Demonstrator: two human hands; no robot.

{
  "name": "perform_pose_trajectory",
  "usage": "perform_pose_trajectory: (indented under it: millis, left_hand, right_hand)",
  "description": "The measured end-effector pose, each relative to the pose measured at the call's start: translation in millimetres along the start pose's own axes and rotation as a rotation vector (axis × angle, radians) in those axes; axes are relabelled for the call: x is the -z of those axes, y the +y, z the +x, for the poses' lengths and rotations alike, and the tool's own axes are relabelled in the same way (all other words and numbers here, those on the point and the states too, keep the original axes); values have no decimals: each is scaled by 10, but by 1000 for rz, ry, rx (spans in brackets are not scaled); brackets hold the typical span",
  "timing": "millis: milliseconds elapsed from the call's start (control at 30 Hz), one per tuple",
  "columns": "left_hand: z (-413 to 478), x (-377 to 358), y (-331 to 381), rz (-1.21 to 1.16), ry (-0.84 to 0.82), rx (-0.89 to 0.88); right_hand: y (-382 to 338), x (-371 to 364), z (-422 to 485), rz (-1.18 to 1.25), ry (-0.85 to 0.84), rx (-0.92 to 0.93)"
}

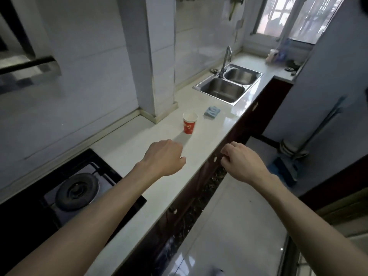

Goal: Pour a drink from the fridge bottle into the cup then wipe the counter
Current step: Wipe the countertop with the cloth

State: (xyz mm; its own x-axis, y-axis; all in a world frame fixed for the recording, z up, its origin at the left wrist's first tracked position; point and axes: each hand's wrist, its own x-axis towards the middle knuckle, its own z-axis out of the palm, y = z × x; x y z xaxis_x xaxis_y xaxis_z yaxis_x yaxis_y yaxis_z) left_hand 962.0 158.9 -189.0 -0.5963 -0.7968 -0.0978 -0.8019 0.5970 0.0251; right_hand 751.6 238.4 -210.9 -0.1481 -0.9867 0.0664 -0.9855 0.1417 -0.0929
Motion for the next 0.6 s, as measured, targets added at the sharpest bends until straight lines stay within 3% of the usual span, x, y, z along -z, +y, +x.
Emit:
perform_pose_trajectory:
  millis: [333,600]
  left_hand:
    - [827,120,1069,-19,21,55]
    - [1302,45,1302,-15,-37,138]
  right_hand:
    - [1193,150,464,-46,-17,108]
    - [1727,78,905,-10,-23,176]
